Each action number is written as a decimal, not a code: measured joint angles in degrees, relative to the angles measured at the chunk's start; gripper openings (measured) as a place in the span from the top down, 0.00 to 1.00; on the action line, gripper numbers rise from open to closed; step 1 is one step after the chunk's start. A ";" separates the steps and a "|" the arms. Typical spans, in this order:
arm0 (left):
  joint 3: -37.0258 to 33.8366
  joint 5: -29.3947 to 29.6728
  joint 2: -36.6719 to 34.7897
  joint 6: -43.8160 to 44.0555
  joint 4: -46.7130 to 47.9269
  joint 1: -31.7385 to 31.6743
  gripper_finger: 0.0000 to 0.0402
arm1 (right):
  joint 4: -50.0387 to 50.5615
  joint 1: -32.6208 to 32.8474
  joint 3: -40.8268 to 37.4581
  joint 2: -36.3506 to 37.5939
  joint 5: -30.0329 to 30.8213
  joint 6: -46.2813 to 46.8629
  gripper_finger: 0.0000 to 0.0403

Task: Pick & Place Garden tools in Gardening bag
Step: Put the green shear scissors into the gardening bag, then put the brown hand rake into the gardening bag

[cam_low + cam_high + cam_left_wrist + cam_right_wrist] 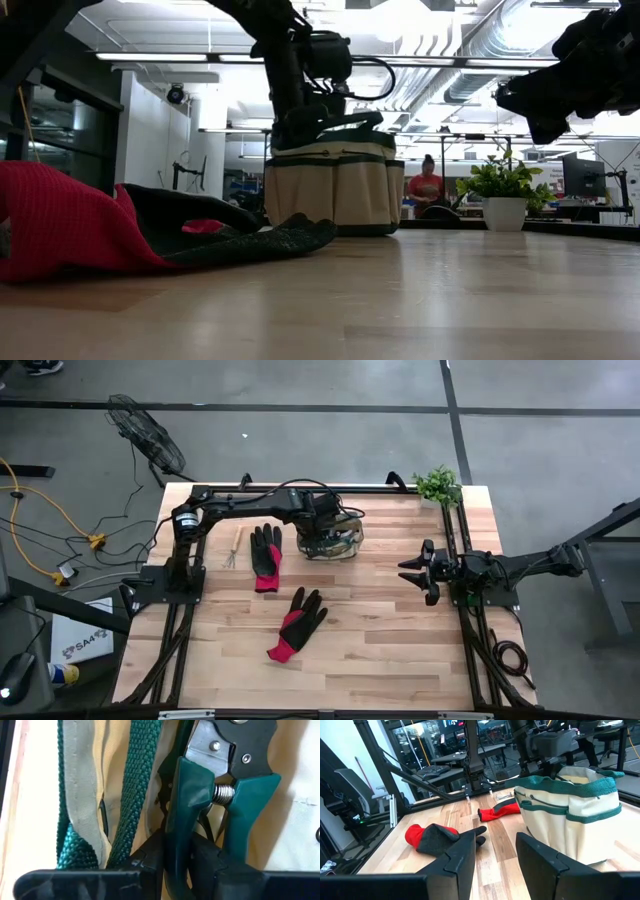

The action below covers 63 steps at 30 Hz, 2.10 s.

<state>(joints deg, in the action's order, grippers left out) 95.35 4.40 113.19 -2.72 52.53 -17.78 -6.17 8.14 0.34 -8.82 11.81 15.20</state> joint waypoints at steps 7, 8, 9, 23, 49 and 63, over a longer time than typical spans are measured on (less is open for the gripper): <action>0.00 0.16 0.00 0.00 -0.01 0.17 0.77 | 0.00 0.00 0.01 0.00 0.00 -0.01 0.67; 0.00 0.17 0.00 0.00 -0.01 0.17 0.76 | 0.02 0.00 0.02 0.00 0.00 -0.02 0.67; 0.00 0.17 0.00 0.00 -0.04 0.17 0.75 | 0.00 0.00 0.02 0.00 0.00 -0.02 0.67; 0.96 1.11 -0.63 0.66 -0.70 0.17 0.67 | 0.01 0.00 0.02 -0.02 0.00 -0.01 0.67; 15.50 4.19 -0.63 3.23 16.25 0.55 0.67 | 0.01 0.00 0.00 -0.02 0.00 -0.02 0.67; 16.79 18.09 -4.42 19.62 28.11 2.99 0.67 | 0.00 -0.01 0.01 -0.02 -0.01 -0.02 0.67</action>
<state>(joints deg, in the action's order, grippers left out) 112.14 22.49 108.76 16.90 80.64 -14.79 -6.17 8.13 0.35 -8.84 11.81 15.18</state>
